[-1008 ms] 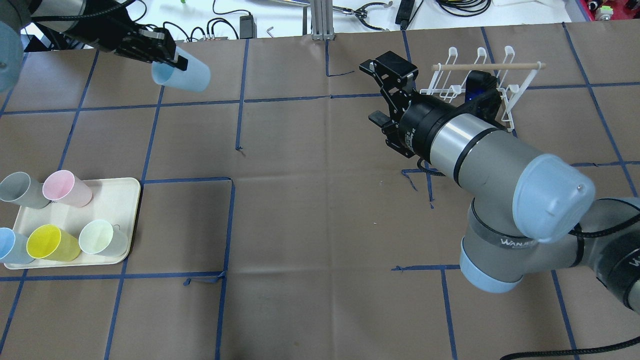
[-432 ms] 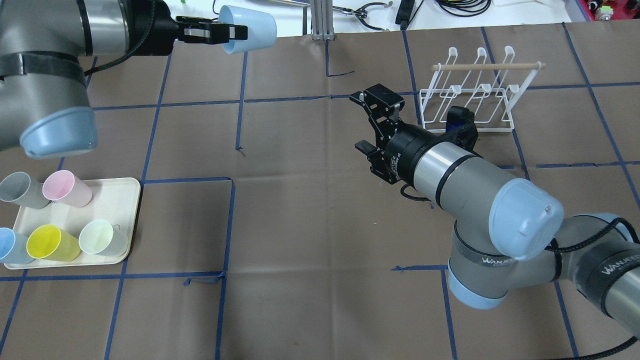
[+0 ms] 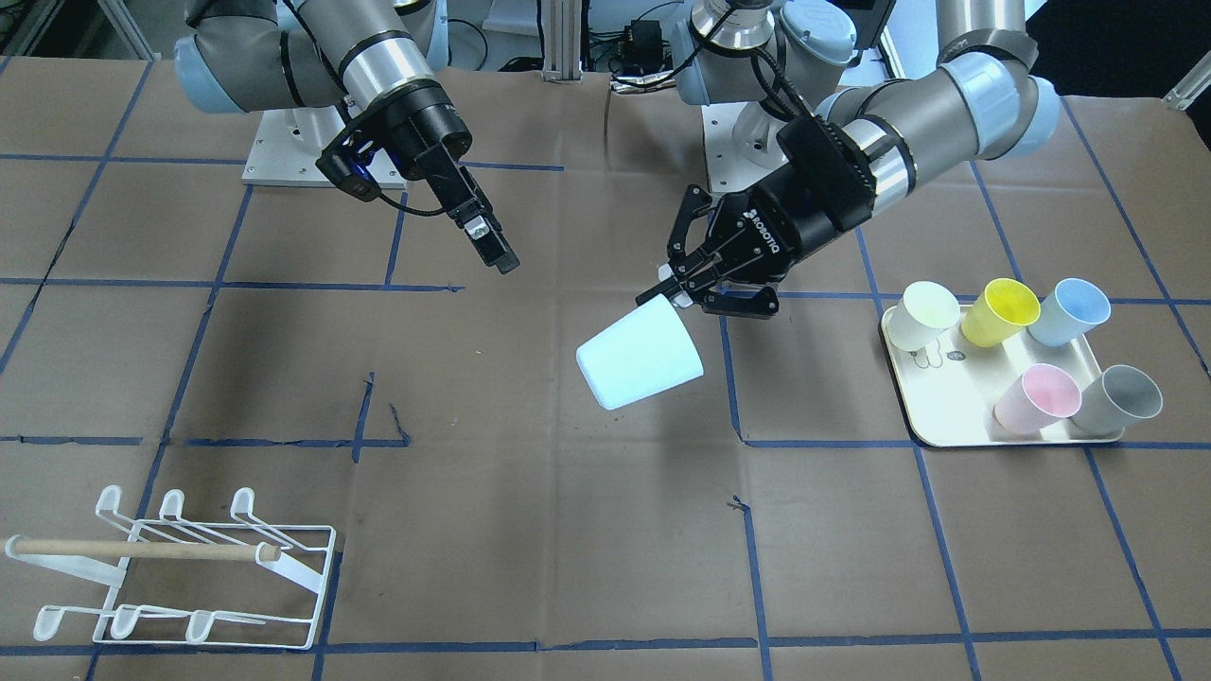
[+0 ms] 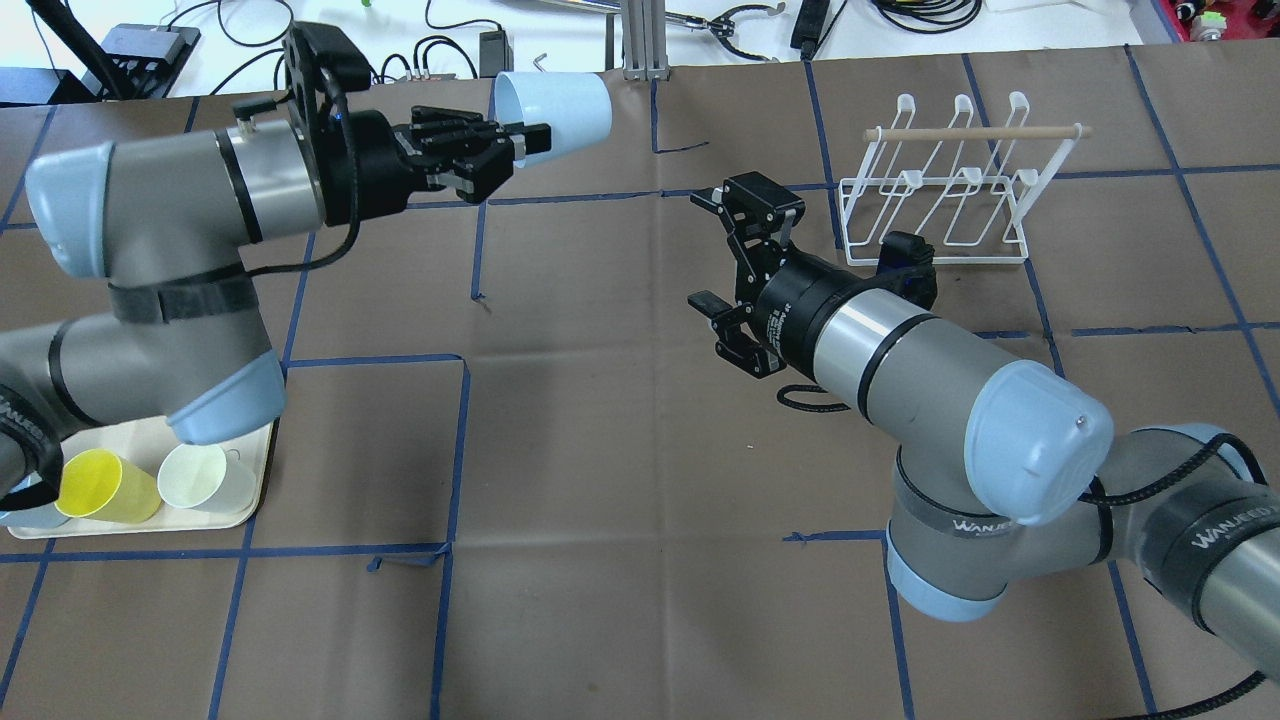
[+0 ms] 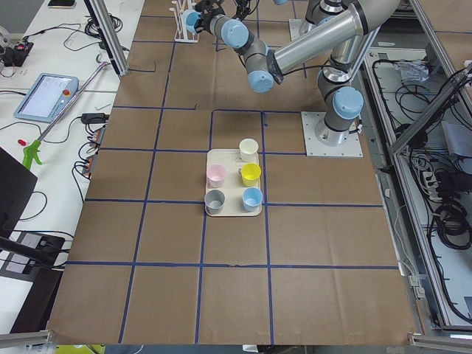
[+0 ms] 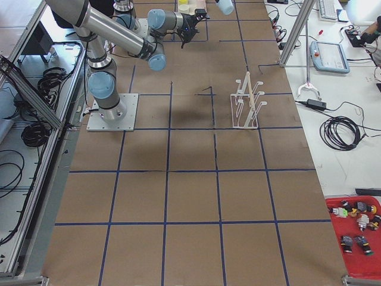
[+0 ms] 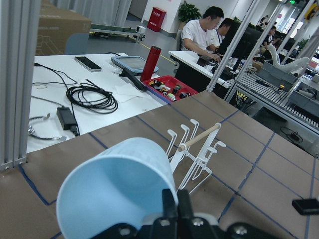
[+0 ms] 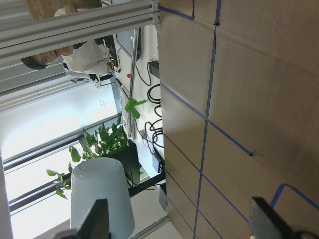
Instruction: Transfer IKEA cup to right arm and place on rack
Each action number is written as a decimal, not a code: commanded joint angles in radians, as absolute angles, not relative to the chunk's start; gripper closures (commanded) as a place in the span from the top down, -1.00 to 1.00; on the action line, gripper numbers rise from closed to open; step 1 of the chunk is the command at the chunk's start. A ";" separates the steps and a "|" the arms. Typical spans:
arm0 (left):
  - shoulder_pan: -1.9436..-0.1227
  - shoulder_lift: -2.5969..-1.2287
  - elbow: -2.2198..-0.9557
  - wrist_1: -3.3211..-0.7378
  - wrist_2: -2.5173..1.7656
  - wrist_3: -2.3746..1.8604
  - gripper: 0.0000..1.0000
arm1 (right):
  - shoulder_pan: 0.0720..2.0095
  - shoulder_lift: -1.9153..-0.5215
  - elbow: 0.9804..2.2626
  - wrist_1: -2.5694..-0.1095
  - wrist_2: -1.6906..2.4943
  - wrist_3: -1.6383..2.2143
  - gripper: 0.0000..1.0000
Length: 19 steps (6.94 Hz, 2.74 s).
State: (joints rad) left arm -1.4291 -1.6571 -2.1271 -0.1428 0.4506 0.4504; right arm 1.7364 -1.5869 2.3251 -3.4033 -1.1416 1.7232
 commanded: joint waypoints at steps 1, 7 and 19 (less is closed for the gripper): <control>-1.457 -1.597 -2.270 -0.019 0.440 0.436 -0.99 | 1.752 -1.585 2.294 -3.405 -1.143 1.727 1.00; -1.463 -1.589 -2.312 0.026 0.439 0.439 -0.98 | 1.785 -1.484 2.208 -3.402 -1.149 1.727 0.99; -1.463 -1.585 -2.312 0.026 0.439 0.437 -0.94 | 1.862 -1.381 2.098 -3.389 -1.215 1.735 0.99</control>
State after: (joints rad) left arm -1.4640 -1.5846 -2.3113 0.0261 0.4387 0.4372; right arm 1.8606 -1.3807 2.0989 -3.3896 -1.2147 1.7351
